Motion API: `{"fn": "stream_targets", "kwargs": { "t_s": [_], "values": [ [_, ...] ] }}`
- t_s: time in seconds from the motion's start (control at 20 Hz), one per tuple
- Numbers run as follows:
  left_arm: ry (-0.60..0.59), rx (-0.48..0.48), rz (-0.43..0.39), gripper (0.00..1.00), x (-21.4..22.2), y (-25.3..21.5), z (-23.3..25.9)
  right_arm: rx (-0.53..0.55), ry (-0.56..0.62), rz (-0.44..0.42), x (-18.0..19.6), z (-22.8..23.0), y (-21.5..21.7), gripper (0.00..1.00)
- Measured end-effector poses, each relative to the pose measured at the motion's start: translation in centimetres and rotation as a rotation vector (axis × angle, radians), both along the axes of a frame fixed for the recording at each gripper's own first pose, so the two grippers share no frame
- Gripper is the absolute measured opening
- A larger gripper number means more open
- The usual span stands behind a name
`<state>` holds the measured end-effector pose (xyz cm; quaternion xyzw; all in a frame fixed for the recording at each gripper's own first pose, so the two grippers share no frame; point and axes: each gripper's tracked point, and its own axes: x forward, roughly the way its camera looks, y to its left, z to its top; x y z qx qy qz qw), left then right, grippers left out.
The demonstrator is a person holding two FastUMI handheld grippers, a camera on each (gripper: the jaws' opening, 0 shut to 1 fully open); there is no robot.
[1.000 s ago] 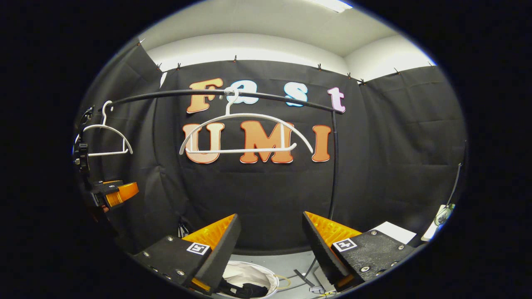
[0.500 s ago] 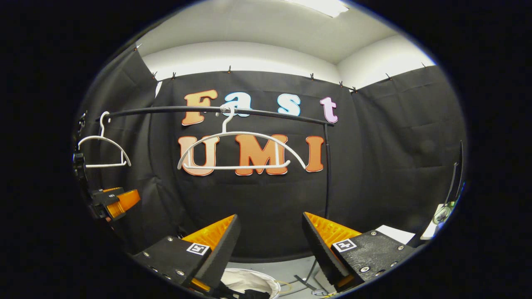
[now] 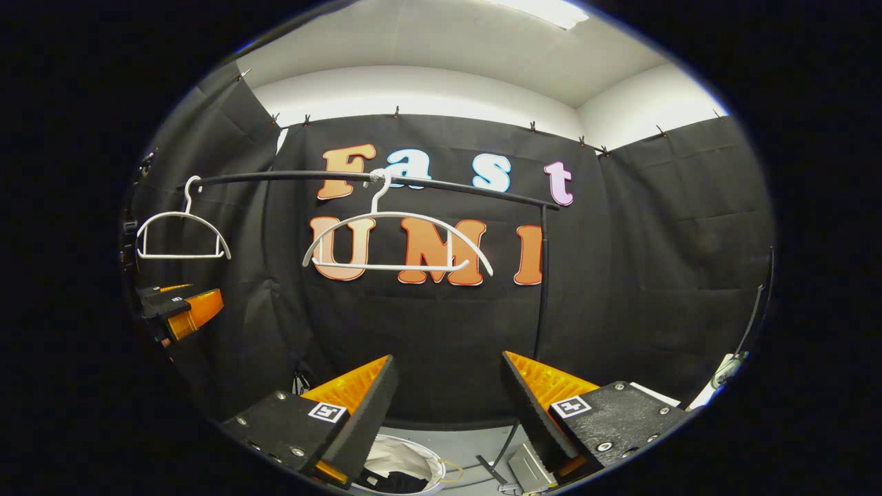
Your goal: Grasp the clothes on the hanger with both hands and then place them into the laundry hamper below.
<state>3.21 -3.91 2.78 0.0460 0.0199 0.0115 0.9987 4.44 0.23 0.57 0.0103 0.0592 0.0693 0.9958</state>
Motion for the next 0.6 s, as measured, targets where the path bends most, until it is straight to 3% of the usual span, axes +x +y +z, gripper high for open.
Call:
{"fn": "stream_targets", "kwargs": {
  "t_s": [0.15,0.55,0.6],
  "values": [
    [-0.015,-0.046,-0.017,0.97,-0.5,0.5,0.2,-0.002,-0.035,0.001,-0.4,1.1,0.3,0.92],
    [-0.011,-0.018,-0.060,0.94,0.2,3.8,0.7,0.000,-0.015,-0.059,-1.4,1.5,1.8,0.92],
    [-0.016,-0.023,-0.070,1.00,0.1,3.8,0.9,-0.006,-0.017,-0.068,-1.4,1.5,1.7,0.93]
  ]
}}
